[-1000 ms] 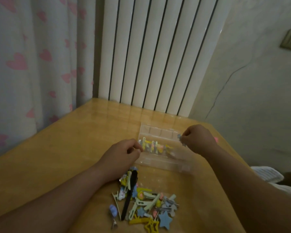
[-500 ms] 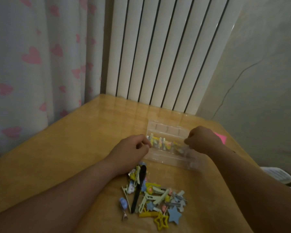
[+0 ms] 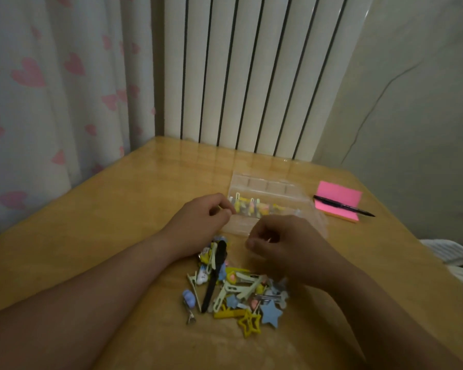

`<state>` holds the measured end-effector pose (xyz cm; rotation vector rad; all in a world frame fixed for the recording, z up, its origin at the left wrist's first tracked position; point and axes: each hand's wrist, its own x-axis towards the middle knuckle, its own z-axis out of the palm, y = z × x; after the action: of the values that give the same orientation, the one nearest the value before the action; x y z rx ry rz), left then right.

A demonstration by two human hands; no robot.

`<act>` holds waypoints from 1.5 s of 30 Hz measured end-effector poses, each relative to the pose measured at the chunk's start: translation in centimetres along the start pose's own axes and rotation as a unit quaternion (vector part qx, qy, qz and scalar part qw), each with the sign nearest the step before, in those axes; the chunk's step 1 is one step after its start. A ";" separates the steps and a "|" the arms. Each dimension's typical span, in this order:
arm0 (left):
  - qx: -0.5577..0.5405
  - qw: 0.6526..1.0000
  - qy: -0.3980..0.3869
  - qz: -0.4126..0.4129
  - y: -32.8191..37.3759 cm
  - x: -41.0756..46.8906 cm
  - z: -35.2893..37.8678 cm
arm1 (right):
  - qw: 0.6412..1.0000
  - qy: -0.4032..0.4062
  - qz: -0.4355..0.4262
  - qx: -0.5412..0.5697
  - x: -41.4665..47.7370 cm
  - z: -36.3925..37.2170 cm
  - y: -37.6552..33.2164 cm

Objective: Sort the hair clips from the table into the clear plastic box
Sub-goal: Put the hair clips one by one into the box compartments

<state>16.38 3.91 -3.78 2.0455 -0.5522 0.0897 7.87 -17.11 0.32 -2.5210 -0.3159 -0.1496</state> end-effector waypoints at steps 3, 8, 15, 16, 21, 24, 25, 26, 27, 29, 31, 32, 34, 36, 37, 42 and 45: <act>0.000 1.000 0.003 -0.001 0.0 -0.1 0.0 | 0.995 -0.104 -0.006 -0.004 -0.2 0.2 -0.4; 0.006 1.000 0.004 0.004 0.2 -0.1 0.0 | 0.987 -0.158 -0.008 -0.019 -0.3 -0.1 -0.8; 0.019 1.000 0.008 0.000 0.4 -0.3 -0.1 | 0.984 -0.158 0.004 -0.085 -0.3 -0.4 -0.9; 0.016 1.000 0.007 0.000 0.4 -0.3 -0.1 | 0.985 -0.150 0.012 -0.087 -0.3 -0.5 -0.7; 0.008 1.000 0.004 -0.002 0.2 -0.2 0.0 | 0.996 -0.076 0.035 -0.007 -0.3 -1.9 -0.2; -0.003 1.000 0.001 -0.002 -0.2 -0.1 0.0 | 0.996 0.070 0.041 0.030 0.4 -3.8 0.4; -0.007 1.000 0.000 -0.002 -0.2 -0.1 0.0 | 0.990 0.117 0.061 0.047 0.9 -4.7 0.8; -0.009 1.000 -0.002 -0.002 -0.3 0.0 0.0 | 0.983 0.156 0.085 0.053 1.6 -5.6 1.3; -0.012 1.000 -0.003 -0.002 -0.3 0.0 0.1 | 0.975 0.184 0.110 0.051 2.5 -6.4 2.1; -0.016 1.000 -0.005 -0.004 -0.4 0.0 0.1 | 0.968 0.201 0.149 0.028 4.3 -7.4 3.8; -0.019 1.000 -0.005 -0.005 -0.4 0.0 0.1 | 0.965 0.189 0.182 -0.023 5.9 -7.6 5.5; -0.020 1.000 -0.005 -0.005 -0.4 0.0 0.1 | 0.963 0.178 0.196 -0.056 6.6 -7.5 6.3; -0.022 1.000 -0.004 -0.005 -0.4 -0.1 0.1 | 0.958 0.143 0.218 -0.120 7.6 -7.3 7.4; -0.027 1.000 -0.005 -0.004 -0.4 0.0 0.2 | 0.951 0.106 0.242 -0.161 8.5 -7.0 7.9; -0.027 1.000 -0.006 -0.002 -0.5 0.0 0.2 | 0.947 0.092 0.254 -0.172 8.8 -6.8 8.0; -0.029 1.000 -0.006 0.000 -0.5 0.0 0.2 | 0.934 0.052 0.289 -0.202 9.9 -6.2 8.7; -0.026 1.000 -0.009 -0.001 -0.4 0.0 0.2 | 0.930 0.043 0.298 -0.210 10.0 -6.2 8.9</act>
<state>16.56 3.91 -4.24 1.9975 -0.5589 0.0551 19.58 -25.85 2.30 -2.8896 0.5798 -0.0899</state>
